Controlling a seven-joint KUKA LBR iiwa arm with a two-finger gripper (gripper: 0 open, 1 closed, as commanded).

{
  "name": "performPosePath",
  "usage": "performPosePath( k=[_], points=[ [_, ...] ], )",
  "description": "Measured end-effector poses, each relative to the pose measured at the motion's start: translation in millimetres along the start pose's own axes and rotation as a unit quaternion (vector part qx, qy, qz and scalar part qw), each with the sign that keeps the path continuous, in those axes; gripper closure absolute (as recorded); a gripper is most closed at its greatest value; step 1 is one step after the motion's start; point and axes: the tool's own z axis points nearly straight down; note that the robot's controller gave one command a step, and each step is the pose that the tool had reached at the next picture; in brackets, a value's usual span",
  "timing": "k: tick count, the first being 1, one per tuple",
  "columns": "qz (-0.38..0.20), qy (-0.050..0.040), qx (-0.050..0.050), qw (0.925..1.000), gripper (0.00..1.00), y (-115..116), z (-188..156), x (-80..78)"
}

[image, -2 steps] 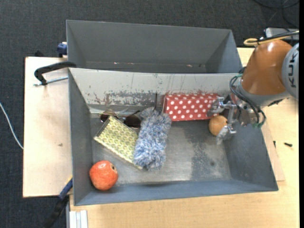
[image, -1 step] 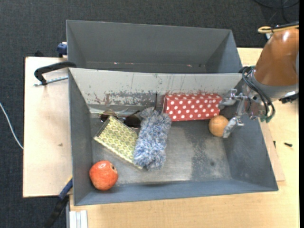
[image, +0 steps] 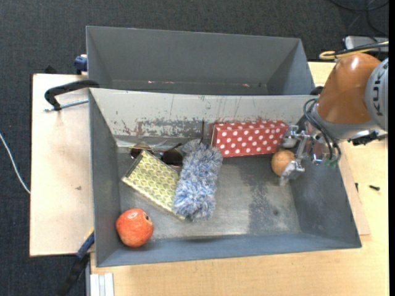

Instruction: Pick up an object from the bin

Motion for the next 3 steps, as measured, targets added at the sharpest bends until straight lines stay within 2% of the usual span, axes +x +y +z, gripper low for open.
performPosePath(
  k=[1,3],
  points=[
    [0.023,-0.0017,-0.001,0.9997,1.0,-0.9,16.8,-1.5],
    [0.026,0.0028,-0.001,0.9996,1.0,-0.8,12.9,2.6]
  ],
)
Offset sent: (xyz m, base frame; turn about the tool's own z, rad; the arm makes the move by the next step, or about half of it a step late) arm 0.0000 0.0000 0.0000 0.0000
